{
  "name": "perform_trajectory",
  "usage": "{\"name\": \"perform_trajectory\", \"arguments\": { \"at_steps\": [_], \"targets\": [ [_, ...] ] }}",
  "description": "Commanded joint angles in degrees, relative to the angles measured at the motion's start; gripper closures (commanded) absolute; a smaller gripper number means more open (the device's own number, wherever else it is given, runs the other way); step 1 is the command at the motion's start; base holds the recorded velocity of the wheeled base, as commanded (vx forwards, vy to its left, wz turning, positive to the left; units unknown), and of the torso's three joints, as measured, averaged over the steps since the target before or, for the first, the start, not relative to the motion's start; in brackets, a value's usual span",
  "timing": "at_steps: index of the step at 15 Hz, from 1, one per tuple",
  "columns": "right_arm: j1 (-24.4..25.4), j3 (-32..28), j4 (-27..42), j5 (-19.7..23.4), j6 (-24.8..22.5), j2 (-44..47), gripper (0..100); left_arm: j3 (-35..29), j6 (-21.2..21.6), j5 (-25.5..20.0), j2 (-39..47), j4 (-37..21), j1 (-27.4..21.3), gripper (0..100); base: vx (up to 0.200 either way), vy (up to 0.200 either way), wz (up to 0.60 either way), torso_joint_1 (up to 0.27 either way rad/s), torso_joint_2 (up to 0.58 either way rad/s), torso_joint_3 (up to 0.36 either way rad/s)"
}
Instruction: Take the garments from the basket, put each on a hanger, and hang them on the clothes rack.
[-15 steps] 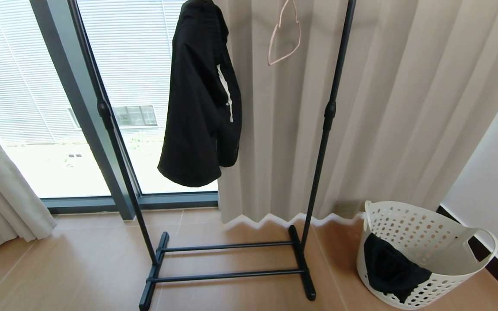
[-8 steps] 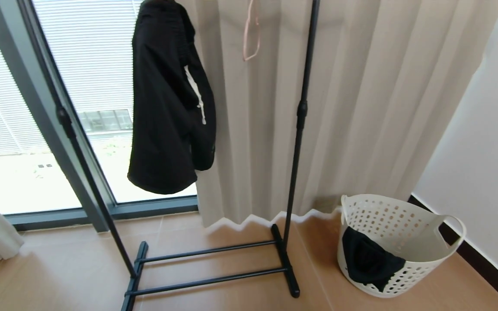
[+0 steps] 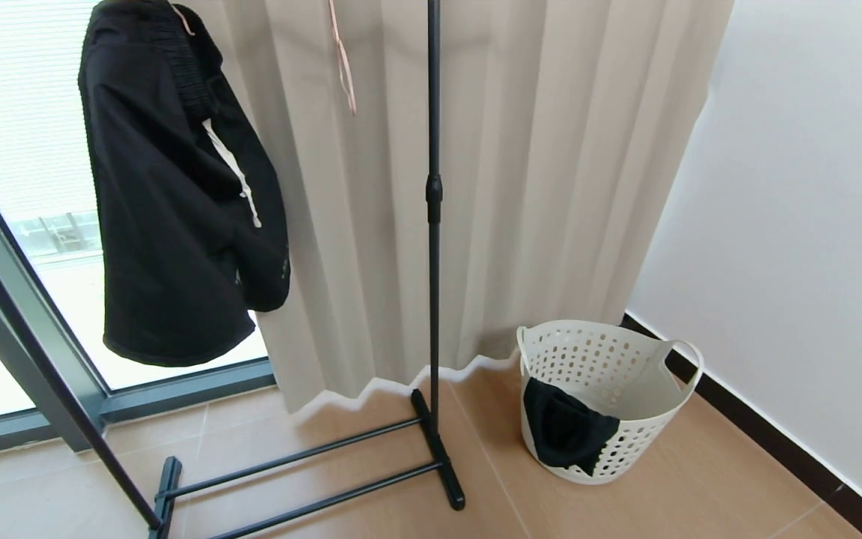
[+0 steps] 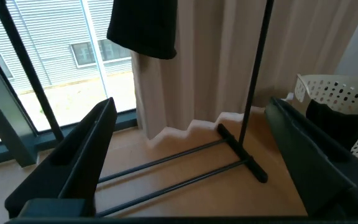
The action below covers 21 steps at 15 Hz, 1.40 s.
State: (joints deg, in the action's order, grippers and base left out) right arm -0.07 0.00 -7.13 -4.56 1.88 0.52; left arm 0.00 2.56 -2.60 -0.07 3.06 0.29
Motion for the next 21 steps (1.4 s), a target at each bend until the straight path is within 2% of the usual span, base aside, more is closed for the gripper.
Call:
{"name": "perform_trajectory", "arguments": {
  "at_steps": [1,4,12,21],
  "targets": [
    [0.07,0.0,0.01,-0.01,0.06,0.09,0,0.0,-0.01,-0.04,0.07,0.02,0.06,0,0.0,-0.2,0.0,0.007,0.0,0.002],
    [0.07,0.0,0.01,-0.01,0.06,0.09,0,0.0,-0.01,0.05,0.07,0.02,0.06,0,0.067,-0.2,0.0,0.001,0.0,0.001],
    [0.07,0.0,-0.08,-0.01,-0.03,0.09,0,0.0,-0.01,0.05,0.07,0.02,0.06,0,0.2,0.0,0.0,0.001,0.0,0.004],
    [0.07,0.0,0.01,-0.01,0.06,0.09,0,0.0,-0.01,0.05,0.07,0.02,0.06,0,0.0,0.0,0.0,0.0,0.0,0.0]
  ]
}}
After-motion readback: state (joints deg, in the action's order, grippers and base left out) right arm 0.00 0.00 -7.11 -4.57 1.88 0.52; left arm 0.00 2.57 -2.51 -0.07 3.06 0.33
